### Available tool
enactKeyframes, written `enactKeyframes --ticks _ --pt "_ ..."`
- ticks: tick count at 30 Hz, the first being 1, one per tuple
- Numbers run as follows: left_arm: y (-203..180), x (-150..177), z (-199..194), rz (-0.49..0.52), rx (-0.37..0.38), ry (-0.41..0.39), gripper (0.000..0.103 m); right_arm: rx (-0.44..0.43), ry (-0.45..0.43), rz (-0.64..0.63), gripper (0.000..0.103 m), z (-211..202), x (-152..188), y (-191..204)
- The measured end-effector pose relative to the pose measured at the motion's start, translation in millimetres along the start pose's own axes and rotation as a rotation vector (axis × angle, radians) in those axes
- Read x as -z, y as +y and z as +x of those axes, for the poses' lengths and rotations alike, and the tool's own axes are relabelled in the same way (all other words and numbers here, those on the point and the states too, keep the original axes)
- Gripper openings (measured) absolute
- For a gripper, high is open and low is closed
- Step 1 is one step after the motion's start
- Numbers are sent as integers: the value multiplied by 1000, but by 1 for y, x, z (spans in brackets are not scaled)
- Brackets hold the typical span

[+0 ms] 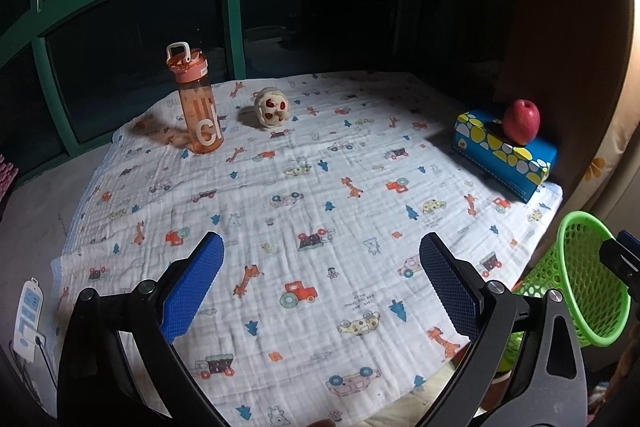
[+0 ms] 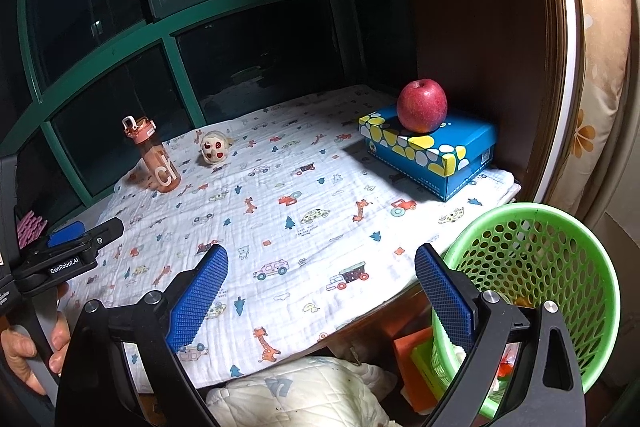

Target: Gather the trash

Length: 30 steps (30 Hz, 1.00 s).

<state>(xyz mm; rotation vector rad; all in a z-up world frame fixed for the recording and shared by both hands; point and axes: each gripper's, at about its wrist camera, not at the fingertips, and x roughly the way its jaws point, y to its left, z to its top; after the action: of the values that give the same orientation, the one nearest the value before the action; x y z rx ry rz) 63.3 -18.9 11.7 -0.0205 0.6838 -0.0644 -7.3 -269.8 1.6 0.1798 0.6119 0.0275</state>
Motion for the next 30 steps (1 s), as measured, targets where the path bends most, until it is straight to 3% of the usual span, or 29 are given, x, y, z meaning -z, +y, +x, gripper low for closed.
enactKeyframes --ticks 30 --pt "-2 2 -6 16 -62 -24 98 -1 -13 -8 92 -4 2 10"
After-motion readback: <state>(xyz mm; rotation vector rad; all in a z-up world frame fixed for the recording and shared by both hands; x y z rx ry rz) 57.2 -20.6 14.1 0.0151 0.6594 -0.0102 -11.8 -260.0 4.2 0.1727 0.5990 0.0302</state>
